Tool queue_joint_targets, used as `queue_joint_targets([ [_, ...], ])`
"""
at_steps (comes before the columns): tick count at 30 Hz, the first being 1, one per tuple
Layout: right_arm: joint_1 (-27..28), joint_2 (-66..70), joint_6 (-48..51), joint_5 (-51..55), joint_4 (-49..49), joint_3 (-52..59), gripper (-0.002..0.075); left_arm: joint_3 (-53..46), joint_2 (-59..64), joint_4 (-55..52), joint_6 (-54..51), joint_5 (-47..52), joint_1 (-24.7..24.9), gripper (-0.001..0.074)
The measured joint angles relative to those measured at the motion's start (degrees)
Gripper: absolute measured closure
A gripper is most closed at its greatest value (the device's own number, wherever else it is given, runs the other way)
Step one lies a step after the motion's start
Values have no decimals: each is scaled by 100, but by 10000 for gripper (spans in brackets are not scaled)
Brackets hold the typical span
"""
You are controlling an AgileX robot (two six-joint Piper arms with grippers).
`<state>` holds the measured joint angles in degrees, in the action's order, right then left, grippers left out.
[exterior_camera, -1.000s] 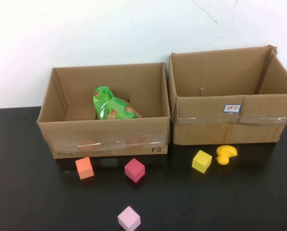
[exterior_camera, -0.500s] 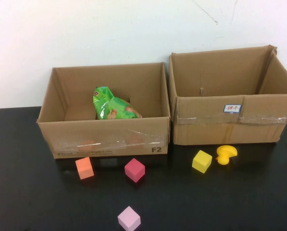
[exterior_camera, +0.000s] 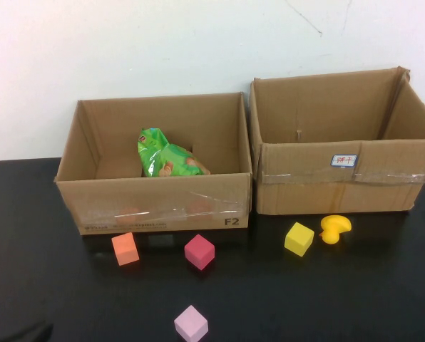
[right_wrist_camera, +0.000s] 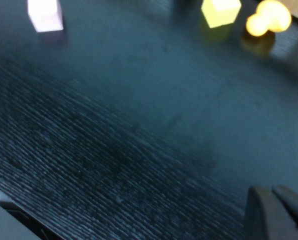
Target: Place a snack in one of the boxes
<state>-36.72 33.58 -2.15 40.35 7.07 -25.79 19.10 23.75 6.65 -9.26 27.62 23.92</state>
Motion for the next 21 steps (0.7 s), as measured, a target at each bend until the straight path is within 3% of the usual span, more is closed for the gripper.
queue_joint_targets([
  [9,0,-78,215,51,-48,0,727,0,0,-248,0,-1043,0,736],
  [21,0,-78,215,96,-52,0,727,0,0,-320,0,-1095,0,736],
])
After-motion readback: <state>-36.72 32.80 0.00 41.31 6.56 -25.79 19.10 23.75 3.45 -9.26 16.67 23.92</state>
